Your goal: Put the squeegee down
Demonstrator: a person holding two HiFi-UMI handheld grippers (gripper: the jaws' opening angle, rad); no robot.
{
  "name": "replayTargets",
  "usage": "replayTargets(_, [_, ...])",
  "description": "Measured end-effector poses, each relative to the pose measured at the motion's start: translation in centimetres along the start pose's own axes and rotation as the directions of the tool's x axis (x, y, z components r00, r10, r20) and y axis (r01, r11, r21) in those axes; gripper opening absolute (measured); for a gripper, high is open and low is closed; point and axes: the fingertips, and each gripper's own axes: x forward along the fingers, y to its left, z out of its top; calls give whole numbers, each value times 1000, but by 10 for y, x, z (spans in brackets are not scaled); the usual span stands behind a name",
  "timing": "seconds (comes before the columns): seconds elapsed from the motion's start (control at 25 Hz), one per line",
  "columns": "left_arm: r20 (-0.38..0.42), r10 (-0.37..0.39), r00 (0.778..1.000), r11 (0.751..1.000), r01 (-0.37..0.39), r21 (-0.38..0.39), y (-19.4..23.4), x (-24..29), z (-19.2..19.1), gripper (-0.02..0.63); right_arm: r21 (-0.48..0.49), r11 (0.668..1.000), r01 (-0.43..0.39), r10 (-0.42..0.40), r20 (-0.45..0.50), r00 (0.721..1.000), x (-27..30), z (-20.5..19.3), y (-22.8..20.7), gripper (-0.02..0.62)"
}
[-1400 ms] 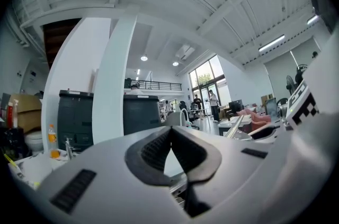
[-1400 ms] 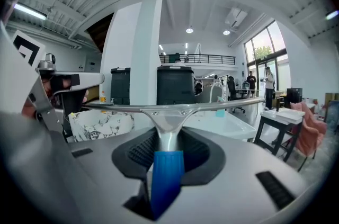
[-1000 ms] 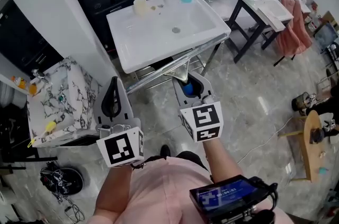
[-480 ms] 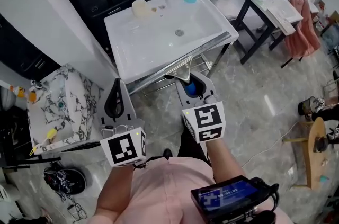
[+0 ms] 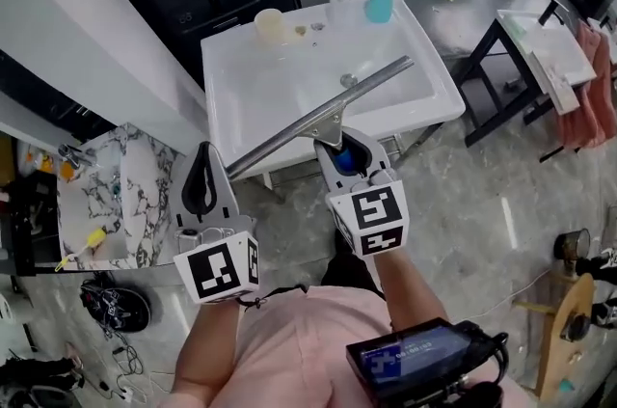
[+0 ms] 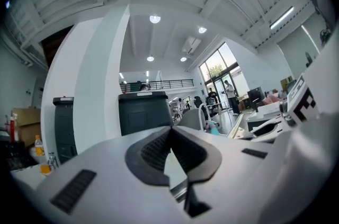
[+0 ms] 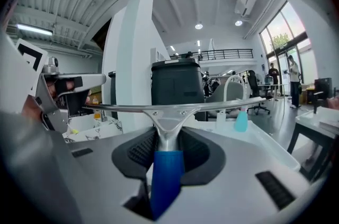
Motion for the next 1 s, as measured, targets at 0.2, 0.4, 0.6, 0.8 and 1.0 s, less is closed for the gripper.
replayTargets(0.2, [37, 123, 992, 992, -124, 30, 8, 24, 32, 9, -50, 991, -120, 122, 30, 992, 38, 36, -17, 109])
replayTargets(0.4, [84, 220, 972, 974, -224, 41, 27, 34, 62, 9, -101, 975, -200, 206, 60, 977, 74, 74, -21, 109])
replayTargets(0.6, [84, 308, 948, 950, -311, 24, 51, 37, 68, 9, -131, 956, -261, 270, 63, 961, 101, 93, -17, 109])
replayTargets(0.8, [56, 346, 936, 937, -348, 22, 65, 49, 51, 9, -156, 934, -323, 325, -10, 946, 129, 78, -6, 110])
replayTargets(1.0, [-2, 367, 930, 930, -367, -1, 83, 63, 19, 9, -164, 901, -403, 386, -126, 914, 161, 38, 12, 109])
